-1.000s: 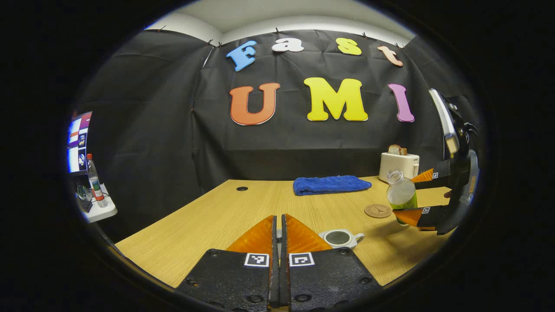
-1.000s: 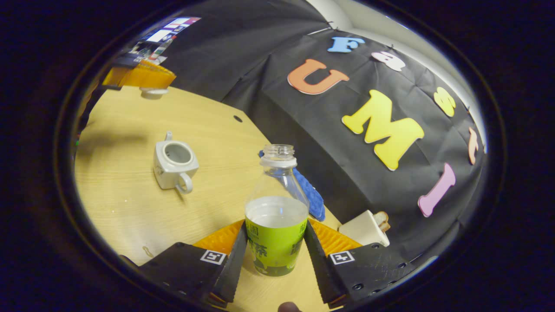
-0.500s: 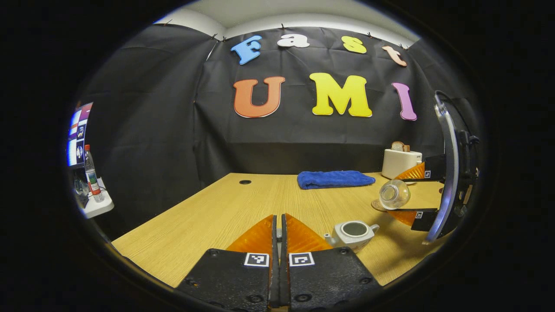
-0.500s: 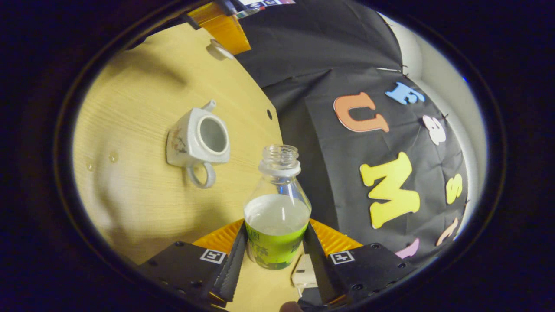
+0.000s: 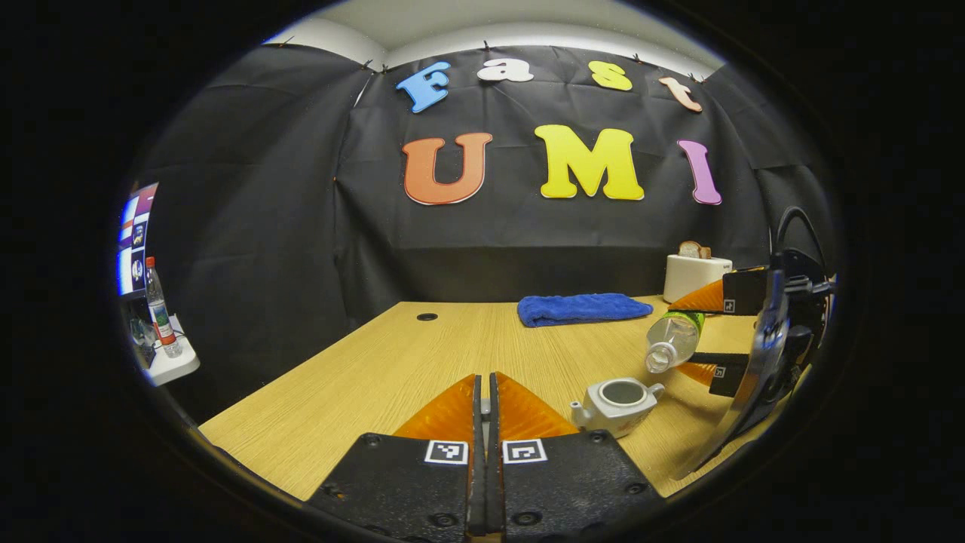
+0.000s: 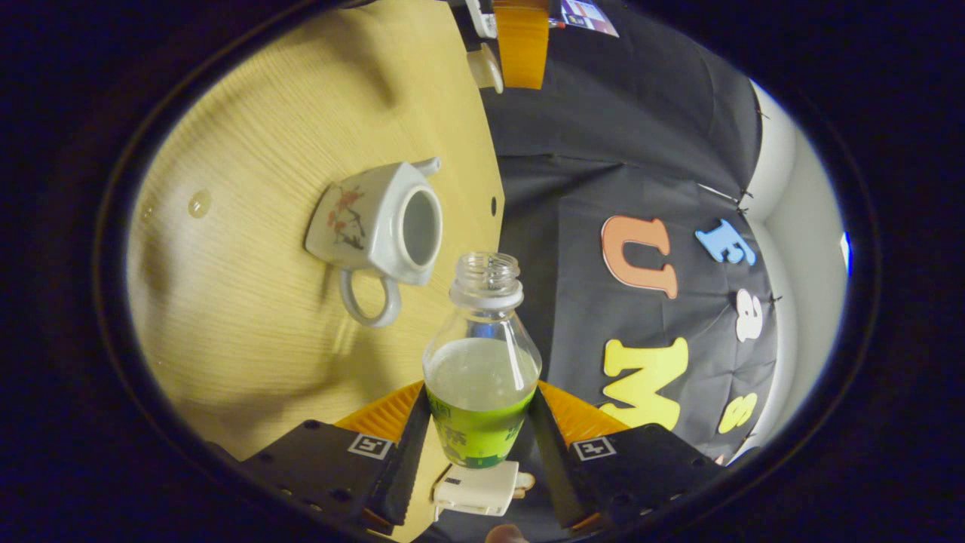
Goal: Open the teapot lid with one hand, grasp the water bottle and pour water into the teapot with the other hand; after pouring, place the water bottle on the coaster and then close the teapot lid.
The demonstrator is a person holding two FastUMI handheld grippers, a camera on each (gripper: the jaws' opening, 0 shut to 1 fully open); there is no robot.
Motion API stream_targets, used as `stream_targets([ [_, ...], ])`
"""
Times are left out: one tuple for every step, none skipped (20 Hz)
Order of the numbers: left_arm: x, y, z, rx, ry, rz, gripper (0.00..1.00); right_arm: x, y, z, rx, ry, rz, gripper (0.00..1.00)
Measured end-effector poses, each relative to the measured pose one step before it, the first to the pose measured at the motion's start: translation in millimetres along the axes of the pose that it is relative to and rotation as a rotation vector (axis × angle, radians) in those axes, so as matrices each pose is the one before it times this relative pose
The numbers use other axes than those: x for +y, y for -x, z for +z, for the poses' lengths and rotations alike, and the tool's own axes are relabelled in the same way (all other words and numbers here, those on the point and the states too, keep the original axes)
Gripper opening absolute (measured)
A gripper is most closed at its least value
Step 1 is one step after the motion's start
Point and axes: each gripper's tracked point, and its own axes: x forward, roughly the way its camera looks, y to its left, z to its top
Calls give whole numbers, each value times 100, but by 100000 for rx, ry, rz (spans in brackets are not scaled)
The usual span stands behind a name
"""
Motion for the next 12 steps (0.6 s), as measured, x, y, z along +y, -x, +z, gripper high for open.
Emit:
stream_targets([
  [55,-21,25,27,-350,-16,3,-134,106,212,-211,2126,-549,71],
  [44,118,-10,-51,-126,9,2,-108,65,147,-447,3598,-774,71],
  [21,-23,15,148,55,-36,2,-114,-4,53,-122,2073,-466,71],
  [130,-67,-79,273,-189,19,2,-91,85,116,-253,2731,-682,72],
  [215,-124,-200,137,-172,329,3,-65,39,86,-205,1436,-292,71],
  [24,31,-34,207,6,83,2,-45,-15,61,-180,1187,-247,71],
  [34,148,37,33,-14,96,2,-22,-50,-34,-54,1313,-226,71],
  [171,44,-113,110,-4,147,3,-129,-26,32,-167,1584,-570,72],
  [89,3,-38,26,101,310,2,-112,-24,198,-503,1969,-630,71],
  [105,-205,-148,243,71,442,3,-188,63,215,-369,1692,-760,72],
  [95,-46,-101,523,50,90,3,-141,68,141,-349,1110,-341,72],
  [26,-10,-40,223,57,57,3,-272,-211,-104,-173,867,-202,71],
])
